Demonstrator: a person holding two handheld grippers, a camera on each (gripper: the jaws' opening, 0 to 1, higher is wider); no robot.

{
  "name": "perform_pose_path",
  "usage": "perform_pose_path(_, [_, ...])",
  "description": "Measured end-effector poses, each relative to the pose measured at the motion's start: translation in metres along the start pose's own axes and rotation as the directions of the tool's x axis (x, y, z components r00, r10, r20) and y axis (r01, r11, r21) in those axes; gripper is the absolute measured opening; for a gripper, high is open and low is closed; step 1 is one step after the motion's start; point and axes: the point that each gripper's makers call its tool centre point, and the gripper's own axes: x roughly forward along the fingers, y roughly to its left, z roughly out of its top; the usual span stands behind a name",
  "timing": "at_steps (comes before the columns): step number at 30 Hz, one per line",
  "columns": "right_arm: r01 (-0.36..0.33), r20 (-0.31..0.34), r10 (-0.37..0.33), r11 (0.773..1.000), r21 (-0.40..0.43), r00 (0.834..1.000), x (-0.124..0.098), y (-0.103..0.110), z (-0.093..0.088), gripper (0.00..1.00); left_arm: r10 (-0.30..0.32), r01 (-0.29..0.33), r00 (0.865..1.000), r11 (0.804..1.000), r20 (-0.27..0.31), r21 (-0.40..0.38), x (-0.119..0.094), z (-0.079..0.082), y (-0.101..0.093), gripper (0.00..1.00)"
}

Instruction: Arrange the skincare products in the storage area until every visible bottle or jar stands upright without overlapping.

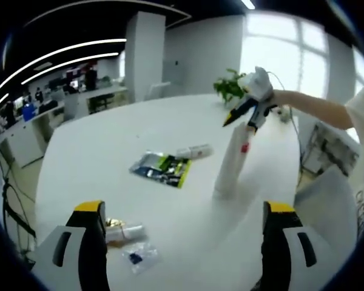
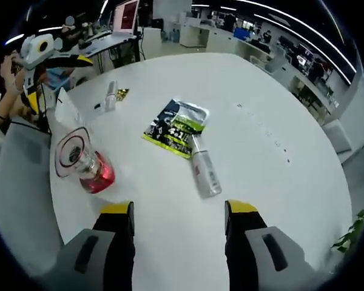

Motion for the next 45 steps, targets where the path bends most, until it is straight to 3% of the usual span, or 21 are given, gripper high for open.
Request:
perform_pose_path(7, [-0.015, -0.025, 0.014, 1.000, -0.022, 1.000, 0.014, -0.006, 0.005, 0.52, -0.001, 0.001, 1.000, 1.000, 0.000, -0.026, -0.001, -0.005, -0.002, 0.99])
perform_pose_path(9, [-0.050, -0.019, 0.050, 0.999, 0.002, 0.999, 0.021, -0.009, 0.008, 0.50, -0.001, 0.001, 1.000, 1.000, -0.001, -0.026, -0.001, -0.007, -0.005, 0.99])
perform_pose_path(15, [-0.037, -0.067, 0.036, 0.999, -0.019, 0.997, 0.031, -0.010, 0.005, 0.48, -0.006, 0.006, 1.000, 0.999, -0.004, -0.045, -0.004, -0.016, -0.012, 0.99])
perform_pose_path(19, [-0.030, -0.067, 0.029, 0.999, -0.014, 0.997, 0.040, -0.021, 0.009, 0.46, -0.014, 0.013, 1.000, 0.999, -0.016, -0.051, -0.005, -0.023, -0.016, 0.99])
perform_pose_path(33, [-0.022, -0.122, 0.018, 0.999, -0.030, 0.992, 0.077, -0.053, 0.008, 0.41, -0.015, 0.015, 1.000, 0.996, -0.009, -0.085, -0.008, -0.028, -0.025, 0.99])
perform_pose_path(45, [-0.026, -0.169, 0.022, 0.999, -0.026, 0.985, 0.096, -0.061, 0.002, 0.37, -0.023, 0.021, 1.000, 0.993, -0.009, -0.117, -0.010, -0.036, -0.031, 0.99])
